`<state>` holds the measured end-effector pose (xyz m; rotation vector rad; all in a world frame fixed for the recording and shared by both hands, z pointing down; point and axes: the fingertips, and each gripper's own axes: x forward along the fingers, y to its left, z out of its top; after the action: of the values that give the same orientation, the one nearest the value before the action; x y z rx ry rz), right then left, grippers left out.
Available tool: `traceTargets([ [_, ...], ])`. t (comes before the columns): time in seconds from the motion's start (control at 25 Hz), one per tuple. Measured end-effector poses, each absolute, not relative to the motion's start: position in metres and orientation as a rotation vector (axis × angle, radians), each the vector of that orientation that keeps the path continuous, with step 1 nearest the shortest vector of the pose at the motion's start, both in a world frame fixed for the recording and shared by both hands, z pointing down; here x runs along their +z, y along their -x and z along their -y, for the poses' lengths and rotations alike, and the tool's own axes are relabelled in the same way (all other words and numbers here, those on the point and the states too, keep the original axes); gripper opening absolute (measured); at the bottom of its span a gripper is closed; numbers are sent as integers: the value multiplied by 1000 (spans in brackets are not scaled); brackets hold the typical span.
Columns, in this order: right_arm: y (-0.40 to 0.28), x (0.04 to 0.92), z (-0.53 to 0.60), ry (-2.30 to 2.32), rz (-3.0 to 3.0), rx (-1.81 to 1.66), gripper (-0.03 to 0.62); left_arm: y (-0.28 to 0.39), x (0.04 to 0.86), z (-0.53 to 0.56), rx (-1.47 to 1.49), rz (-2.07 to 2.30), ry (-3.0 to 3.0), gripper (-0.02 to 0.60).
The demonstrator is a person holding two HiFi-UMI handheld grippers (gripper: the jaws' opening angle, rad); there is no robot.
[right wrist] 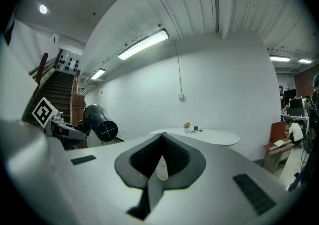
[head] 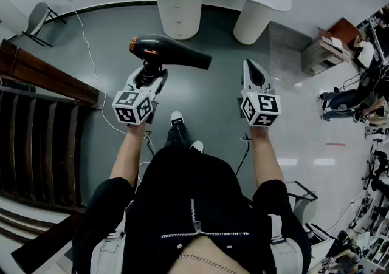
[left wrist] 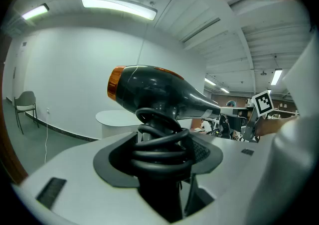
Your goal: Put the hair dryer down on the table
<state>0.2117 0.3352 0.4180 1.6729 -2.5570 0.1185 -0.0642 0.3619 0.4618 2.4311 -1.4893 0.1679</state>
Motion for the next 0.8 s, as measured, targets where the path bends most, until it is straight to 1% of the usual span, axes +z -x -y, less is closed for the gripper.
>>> traceTargets([
  [0.2, -213, 414, -331, -1682, 2590, 144, -5, 64, 465, -361, 183, 1485, -2426, 275],
  [0.56, -207, 438, -323, -1650, 2559, 208, -3, 69, 475, -354, 182, 1470, -2413, 275],
  [0.8, -192, 438, -284, -1633, 2557, 214, -3, 75, 479, -316, 183, 1444, -2416, 275],
])
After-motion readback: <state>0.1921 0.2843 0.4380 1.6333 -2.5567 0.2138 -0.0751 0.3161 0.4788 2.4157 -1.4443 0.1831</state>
